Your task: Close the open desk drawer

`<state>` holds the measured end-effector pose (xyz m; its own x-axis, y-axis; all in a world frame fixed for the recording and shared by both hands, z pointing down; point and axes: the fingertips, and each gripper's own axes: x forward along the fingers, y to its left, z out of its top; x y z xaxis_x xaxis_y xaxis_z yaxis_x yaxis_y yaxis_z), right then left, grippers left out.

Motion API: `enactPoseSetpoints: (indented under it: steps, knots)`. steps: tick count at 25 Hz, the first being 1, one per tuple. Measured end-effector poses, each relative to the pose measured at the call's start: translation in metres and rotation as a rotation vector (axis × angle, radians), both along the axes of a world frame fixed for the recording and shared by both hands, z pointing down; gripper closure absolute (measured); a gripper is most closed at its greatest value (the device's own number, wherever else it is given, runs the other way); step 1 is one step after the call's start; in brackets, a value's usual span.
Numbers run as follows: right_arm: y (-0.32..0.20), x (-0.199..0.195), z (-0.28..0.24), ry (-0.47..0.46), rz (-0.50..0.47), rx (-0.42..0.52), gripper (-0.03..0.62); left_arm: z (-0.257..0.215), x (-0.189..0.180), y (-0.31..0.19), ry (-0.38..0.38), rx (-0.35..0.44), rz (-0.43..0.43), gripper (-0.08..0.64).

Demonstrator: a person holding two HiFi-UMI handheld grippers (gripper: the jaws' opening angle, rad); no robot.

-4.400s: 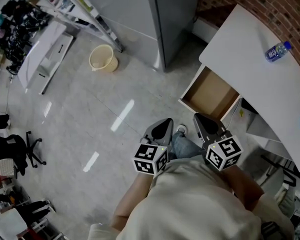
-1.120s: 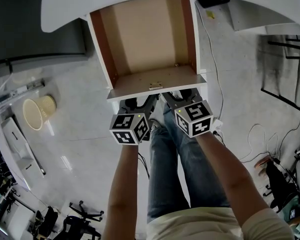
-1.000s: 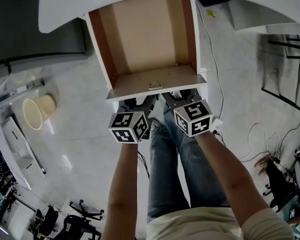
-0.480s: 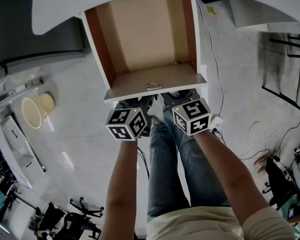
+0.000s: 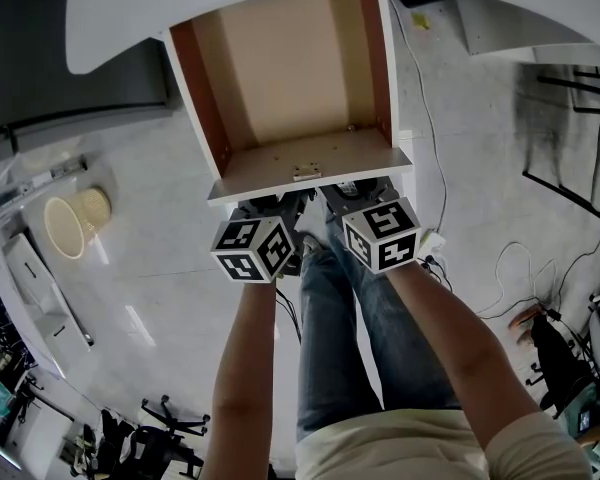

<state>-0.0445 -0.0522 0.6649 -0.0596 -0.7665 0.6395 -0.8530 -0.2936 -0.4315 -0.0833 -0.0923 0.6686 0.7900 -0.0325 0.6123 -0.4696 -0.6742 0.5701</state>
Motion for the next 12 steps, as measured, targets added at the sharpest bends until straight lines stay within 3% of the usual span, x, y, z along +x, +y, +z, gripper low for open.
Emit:
enactPoseSetpoints:
  steps: [12]
  knots:
    - [-0.001,0.001,-0.026,0.002,0.003,0.028,0.399,-0.025,0.001,0.001,0.022,0.019,0.006,0.331]
